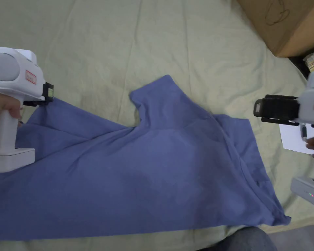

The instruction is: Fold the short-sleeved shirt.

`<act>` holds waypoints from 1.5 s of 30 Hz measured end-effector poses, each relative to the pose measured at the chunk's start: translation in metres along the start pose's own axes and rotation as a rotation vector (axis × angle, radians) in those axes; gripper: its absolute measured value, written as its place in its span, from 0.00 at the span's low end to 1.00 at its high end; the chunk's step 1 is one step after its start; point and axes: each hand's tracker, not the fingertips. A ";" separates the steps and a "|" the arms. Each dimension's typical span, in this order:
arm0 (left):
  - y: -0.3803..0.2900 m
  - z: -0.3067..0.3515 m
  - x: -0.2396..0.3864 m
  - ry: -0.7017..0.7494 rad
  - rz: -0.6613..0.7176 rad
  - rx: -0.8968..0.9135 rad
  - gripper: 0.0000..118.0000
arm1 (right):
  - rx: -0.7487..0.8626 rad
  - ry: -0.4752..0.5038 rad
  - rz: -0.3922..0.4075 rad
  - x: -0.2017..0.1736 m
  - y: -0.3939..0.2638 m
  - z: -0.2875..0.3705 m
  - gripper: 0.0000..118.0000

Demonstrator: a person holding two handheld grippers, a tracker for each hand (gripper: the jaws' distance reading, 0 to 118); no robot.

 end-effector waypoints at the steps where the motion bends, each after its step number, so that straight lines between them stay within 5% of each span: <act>1: -0.001 -0.003 -0.001 0.005 0.005 -0.004 0.00 | -0.036 -0.032 0.007 0.004 0.005 -0.015 0.99; 2: -0.001 -0.006 -0.002 0.009 0.015 -0.010 0.00 | 0.001 -0.160 0.038 0.013 0.014 -0.035 0.99; 5: -0.003 -0.011 -0.001 0.022 0.041 -0.026 0.00 | -0.128 -0.194 -0.007 0.024 0.021 -0.080 0.98; 6: -0.004 -0.012 0.000 0.023 0.046 -0.031 0.00 | -0.232 -0.102 -0.036 0.021 0.018 -0.090 0.98; 14: -0.005 -0.031 0.010 0.051 0.026 -0.072 0.00 | -0.370 -0.116 -0.087 0.032 -0.005 -0.144 0.76; 16: -0.004 -0.035 0.010 0.053 0.029 -0.075 0.00 | -0.371 -0.100 -0.095 0.032 -0.008 -0.147 0.56; 18: -0.005 -0.036 0.010 0.052 0.028 -0.084 0.00 | -0.372 -0.101 -0.109 0.031 -0.010 -0.151 0.25; 21: -0.007 -0.041 0.012 0.056 0.021 -0.090 0.00 | -0.360 -0.054 -0.174 0.027 -0.011 -0.149 0.01; 28: -0.007 -0.030 0.005 0.049 0.063 -0.065 0.00 | -0.243 0.003 -0.162 0.034 -0.006 -0.100 0.01; 34: 0.006 0.040 -0.008 -0.033 0.208 0.055 0.00 | 0.014 0.122 -0.130 0.036 0.020 0.025 0.01; 45: 0.026 0.278 -0.053 -0.079 0.282 0.598 0.00 | 0.556 0.173 0.014 0.013 0.068 0.271 0.01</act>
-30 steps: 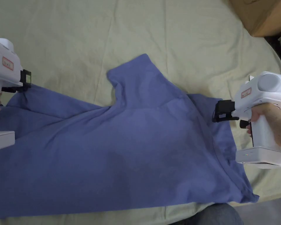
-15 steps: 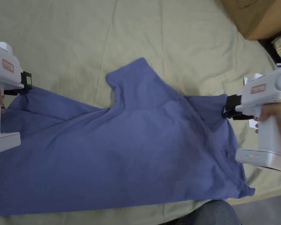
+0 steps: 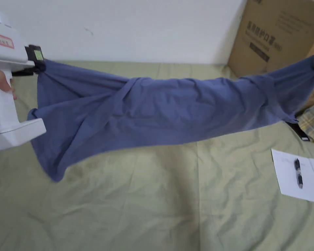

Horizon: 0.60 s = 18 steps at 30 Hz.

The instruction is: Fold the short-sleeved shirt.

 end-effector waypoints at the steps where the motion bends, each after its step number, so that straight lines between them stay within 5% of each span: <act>1: 0.012 0.018 -0.004 0.002 0.009 0.046 0.00 | 0.036 0.002 0.000 -0.002 0.009 0.015 0.01; 11: 0.077 0.148 -0.053 -0.023 0.107 0.261 0.00 | 0.176 0.140 -0.067 -0.015 0.038 0.095 0.01; 18: 0.082 0.166 -0.059 0.012 0.072 0.293 0.00 | 0.172 0.176 -0.062 -0.027 0.038 0.098 0.01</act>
